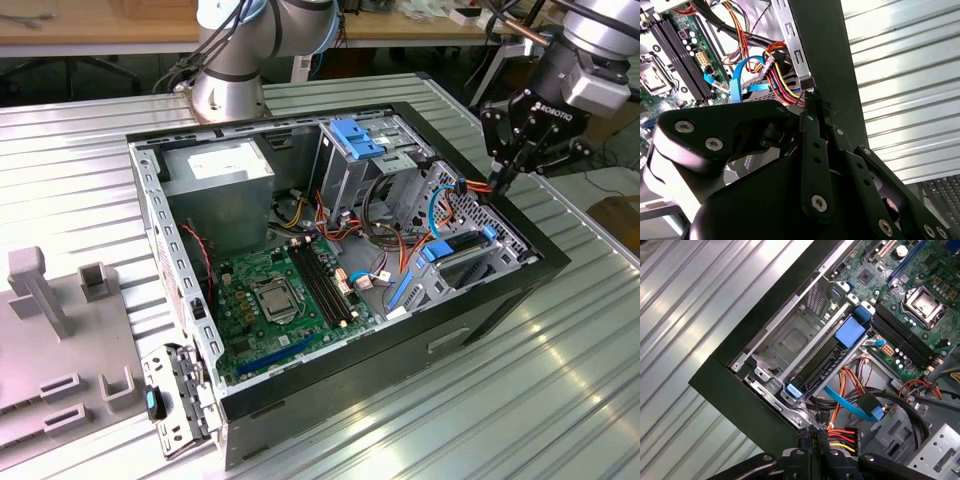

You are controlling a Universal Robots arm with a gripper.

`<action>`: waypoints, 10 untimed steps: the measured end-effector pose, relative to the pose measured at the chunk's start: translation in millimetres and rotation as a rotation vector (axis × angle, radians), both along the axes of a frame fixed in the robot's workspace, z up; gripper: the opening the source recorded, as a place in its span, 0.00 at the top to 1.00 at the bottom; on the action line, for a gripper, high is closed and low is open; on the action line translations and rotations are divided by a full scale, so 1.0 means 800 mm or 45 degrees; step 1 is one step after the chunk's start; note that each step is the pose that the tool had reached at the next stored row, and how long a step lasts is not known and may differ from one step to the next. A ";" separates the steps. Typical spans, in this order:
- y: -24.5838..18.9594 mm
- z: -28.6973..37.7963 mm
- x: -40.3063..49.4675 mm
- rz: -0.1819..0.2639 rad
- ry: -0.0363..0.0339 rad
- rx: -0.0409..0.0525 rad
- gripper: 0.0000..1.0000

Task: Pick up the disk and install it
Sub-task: 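Insert the first disk wire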

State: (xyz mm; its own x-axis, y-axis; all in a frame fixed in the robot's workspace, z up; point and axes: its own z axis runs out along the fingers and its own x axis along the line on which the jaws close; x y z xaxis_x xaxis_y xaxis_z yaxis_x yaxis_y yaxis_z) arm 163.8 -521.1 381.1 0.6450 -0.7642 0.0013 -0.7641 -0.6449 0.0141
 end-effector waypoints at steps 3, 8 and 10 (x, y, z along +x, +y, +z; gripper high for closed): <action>0.0000 0.0000 0.000 -0.097 0.0000 0.000 0.84; 0.0000 -0.0001 0.000 -0.218 0.0000 0.000 0.84; 0.0000 -0.0001 0.000 -0.307 0.0000 0.000 0.84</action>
